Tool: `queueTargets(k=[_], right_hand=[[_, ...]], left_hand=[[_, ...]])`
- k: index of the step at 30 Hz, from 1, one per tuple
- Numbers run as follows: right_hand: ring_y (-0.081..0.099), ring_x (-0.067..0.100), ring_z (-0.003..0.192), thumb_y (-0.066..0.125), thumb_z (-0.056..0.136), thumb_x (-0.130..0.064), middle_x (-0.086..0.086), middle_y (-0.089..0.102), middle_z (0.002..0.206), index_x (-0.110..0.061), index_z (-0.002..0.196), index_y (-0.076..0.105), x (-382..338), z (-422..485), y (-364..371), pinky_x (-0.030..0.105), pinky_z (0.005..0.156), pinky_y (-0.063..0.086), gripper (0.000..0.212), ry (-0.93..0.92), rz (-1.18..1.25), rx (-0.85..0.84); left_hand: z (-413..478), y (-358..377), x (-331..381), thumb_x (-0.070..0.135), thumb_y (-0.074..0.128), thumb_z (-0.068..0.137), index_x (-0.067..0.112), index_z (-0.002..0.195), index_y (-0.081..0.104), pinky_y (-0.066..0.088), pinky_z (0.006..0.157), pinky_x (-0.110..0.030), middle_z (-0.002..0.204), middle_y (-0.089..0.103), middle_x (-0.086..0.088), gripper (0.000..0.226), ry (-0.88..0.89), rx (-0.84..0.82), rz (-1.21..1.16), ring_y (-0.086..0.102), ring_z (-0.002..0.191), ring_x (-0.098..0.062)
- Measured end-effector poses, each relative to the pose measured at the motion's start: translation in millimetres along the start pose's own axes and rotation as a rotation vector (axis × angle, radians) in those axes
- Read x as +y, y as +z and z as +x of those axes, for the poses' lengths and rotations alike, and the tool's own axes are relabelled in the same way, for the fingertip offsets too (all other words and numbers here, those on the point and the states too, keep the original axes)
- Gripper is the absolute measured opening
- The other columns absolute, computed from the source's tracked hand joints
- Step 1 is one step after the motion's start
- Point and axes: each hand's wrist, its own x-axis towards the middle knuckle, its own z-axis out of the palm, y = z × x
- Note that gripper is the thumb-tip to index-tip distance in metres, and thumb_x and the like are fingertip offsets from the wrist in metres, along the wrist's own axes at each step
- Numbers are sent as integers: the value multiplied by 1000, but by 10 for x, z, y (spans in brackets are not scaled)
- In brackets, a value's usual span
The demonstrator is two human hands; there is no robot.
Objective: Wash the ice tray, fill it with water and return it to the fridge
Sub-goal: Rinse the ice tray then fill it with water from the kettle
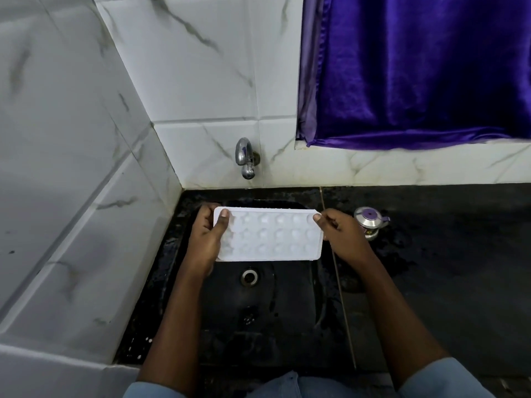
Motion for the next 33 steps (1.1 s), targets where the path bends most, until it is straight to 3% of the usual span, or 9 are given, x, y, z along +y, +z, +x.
queueTargets(k=[5, 10, 12, 15, 17, 20, 24, 28, 33], right_hand=[[67, 16, 76, 58, 106, -40, 3, 70, 83, -24, 90, 67, 209, -108, -170, 45, 77, 56, 24, 91, 75, 31], [69, 10, 78, 63, 101, -40, -5, 74, 84, -28, 98, 72, 609, -51, -522, 40, 81, 55, 15, 195, 147, 179], [72, 17, 87, 64, 91, -45, -5, 77, 91, -34, 94, 74, 835, 14, -704, 43, 84, 56, 16, 243, 160, 242], [64, 17, 73, 63, 92, -33, -2, 73, 81, -37, 82, 73, 1165, 143, -970, 41, 73, 52, 15, 327, 145, 330], [63, 18, 73, 63, 93, -32, -1, 72, 81, -36, 80, 72, 1385, 252, -1101, 43, 74, 53, 17, 365, 91, 365], [66, 23, 80, 62, 99, -30, 2, 71, 83, -24, 86, 70, 1646, 443, -1191, 46, 80, 55, 16, 410, 31, 341], [66, 29, 84, 59, 104, -34, 12, 70, 88, -10, 94, 68, 1854, 663, -1172, 44, 80, 53, 27, 442, 30, 287], [57, 20, 64, 58, 104, -39, 4, 63, 70, -16, 77, 64, 2003, 871, -1075, 36, 67, 44, 37, 472, 54, 202], [51, 19, 64, 59, 104, -41, 3, 54, 66, -16, 68, 52, 2166, 921, -1018, 36, 67, 40, 45, 462, 45, 150]], left_hand=[[-8, 364, 26, 27, 58, 108, 14, 105, 64, 59, 81, -44, 99, 71, -9, 15, -147, -42, -121, 70, 90, -26], [-35, 627, -41, 33, 53, 109, 6, 118, 70, 65, 69, -46, 107, 79, -17, 33, -418, -97, -348, 79, 91, -32], [-35, 695, -93, 37, 53, 109, 4, 126, 67, 65, 73, -50, 115, 78, -19, 40, -474, -109, -397, 78, 100, -35], [-43, 815, -178, 46, 53, 107, 5, 140, 59, 56, 95, -64, 131, 72, -20, 53, -527, -112, -387, 72, 116, -42], [-52, 894, -217, 51, 52, 106, 7, 142, 57, 57, 86, -61, 133, 70, -21, 57, -562, -112, -375, 71, 115, -46], [-47, 995, -292, 52, 50, 107, 11, 137, 61, 63, 63, -47, 127, 74, -18, 52, -623, -108, -361, 72, 113, -44], [-48, 1080, -391, 56, 45, 106, 10, 141, 59, 65, 80, -52, 131, 73, -16, 59, -676, -124, -410, 72, 117, -37], [-45, 1151, -495, 60, 44, 105, 12, 143, 57, 65, 77, -49, 131, 73, -15, 63, -705, -123, -393, 73, 116, -35], [-28, 1260, -572, 58, 44, 106, 11, 141, 58, 65, 72, -45, 125, 76, -13, 60, -715, -68, -333, 76, 111, -34]])
